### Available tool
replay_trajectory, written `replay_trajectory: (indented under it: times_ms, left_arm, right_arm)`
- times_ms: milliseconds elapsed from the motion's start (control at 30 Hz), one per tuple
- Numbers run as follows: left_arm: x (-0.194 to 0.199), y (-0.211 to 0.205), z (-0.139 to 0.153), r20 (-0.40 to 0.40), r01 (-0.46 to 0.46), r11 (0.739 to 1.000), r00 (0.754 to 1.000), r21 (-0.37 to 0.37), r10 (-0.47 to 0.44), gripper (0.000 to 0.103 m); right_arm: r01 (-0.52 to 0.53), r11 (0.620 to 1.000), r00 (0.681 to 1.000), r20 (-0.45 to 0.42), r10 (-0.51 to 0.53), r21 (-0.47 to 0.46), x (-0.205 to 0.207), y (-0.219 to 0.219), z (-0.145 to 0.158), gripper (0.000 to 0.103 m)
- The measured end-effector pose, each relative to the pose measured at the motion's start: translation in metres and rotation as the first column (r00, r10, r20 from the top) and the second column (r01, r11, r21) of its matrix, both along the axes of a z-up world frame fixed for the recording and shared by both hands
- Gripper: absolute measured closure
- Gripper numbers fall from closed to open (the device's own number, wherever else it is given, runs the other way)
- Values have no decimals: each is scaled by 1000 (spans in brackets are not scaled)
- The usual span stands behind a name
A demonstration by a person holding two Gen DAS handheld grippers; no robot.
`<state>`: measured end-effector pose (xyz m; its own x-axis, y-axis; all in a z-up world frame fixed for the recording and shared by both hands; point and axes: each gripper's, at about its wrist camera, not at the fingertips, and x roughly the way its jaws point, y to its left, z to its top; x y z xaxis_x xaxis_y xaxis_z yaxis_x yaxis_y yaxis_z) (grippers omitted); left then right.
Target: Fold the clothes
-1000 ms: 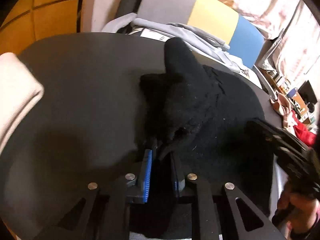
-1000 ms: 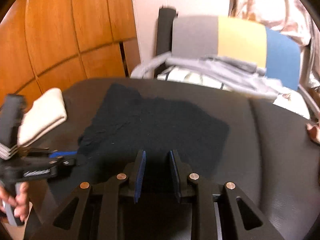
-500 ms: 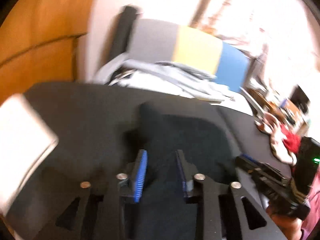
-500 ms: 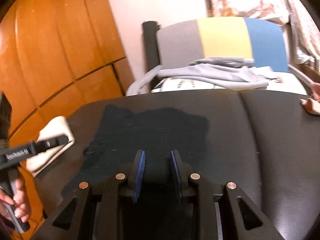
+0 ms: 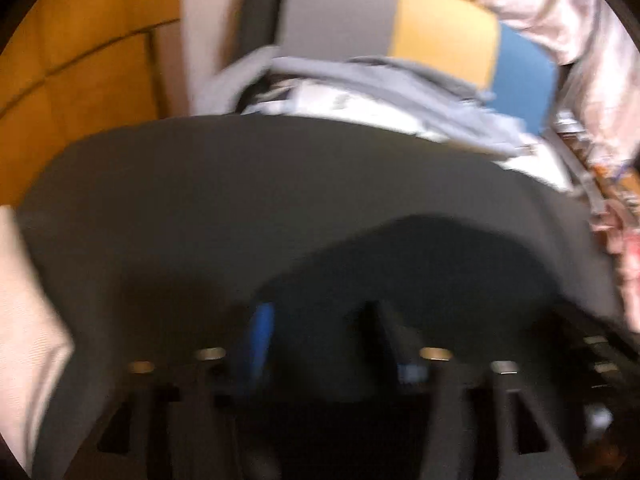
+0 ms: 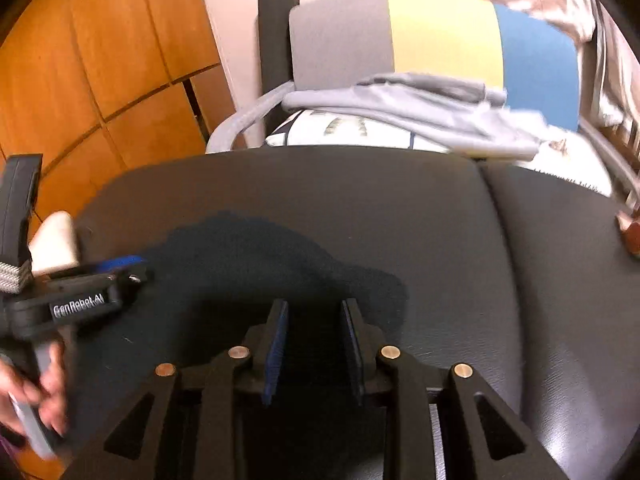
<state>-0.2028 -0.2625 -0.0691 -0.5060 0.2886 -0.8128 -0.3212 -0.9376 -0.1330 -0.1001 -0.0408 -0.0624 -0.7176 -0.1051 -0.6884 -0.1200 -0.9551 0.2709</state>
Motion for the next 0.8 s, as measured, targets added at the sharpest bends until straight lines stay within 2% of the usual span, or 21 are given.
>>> replay_trajectory:
  times_ms: [33,67,133,233,333,400,467,500,567,667,700,733,767,800]
  left_arm:
    - [-3,-5,-8,-1,-30,999,1000,-30,30,16]
    - [-8,-17,-14,40,-51,998,998,44,50,16]
    - [-3,-18,-13,16,-35,999,999,19,35,15]
    - [3,-6,-3,-48,0,998,999,-67,-3,16]
    - [5,-16,17,-57,-26,998,998,-51,23,19]
    - [23,-38,41,-114,-69,997,991,22,71,19]
    - [50,-57,64,-174,-60,988,981,145,85,19]
    - [61,-61,71,-193,-36,981,978,188,73,19]
    - [85,-54,80,-230,49,976,973,215,2,19]
    - [117,-29,72,-263,194,971,953,138,-153,19]
    - [121,-22,62,-260,215,973,947,85,-186,19]
    - [125,-15,52,-255,232,972,942,30,-217,19]
    - [122,-10,38,-235,214,976,948,-34,-216,19]
    - [116,-16,23,-194,183,982,963,-46,-188,19]
  right_arm:
    - [6,1000,1000,-1,-6,-1,2,1,0,76]
    - [11,1000,1000,-2,-11,-2,3,3,0,76]
    - [23,1000,1000,-4,-23,-3,6,6,0,76]
    - [39,999,999,-8,-40,-5,11,10,0,75]
    - [56,998,998,-11,-56,-8,16,15,0,73]
    - [67,997,997,-32,-68,-29,26,17,4,73]
    - [36,996,992,-118,-46,-85,61,13,18,73]
    - [24,997,991,-132,-33,-72,73,7,21,73]
    - [-4,999,991,-133,-1,-39,93,-9,20,73]
    - [-44,998,994,-97,39,-41,107,-27,6,73]
    - [-53,998,995,-82,49,-44,109,-31,1,73]
    - [-63,997,996,-74,59,-49,112,-34,-4,73]
    - [-73,996,995,-71,69,-55,114,-34,-9,73]
    - [-84,995,994,-69,79,-62,116,-34,-13,73]
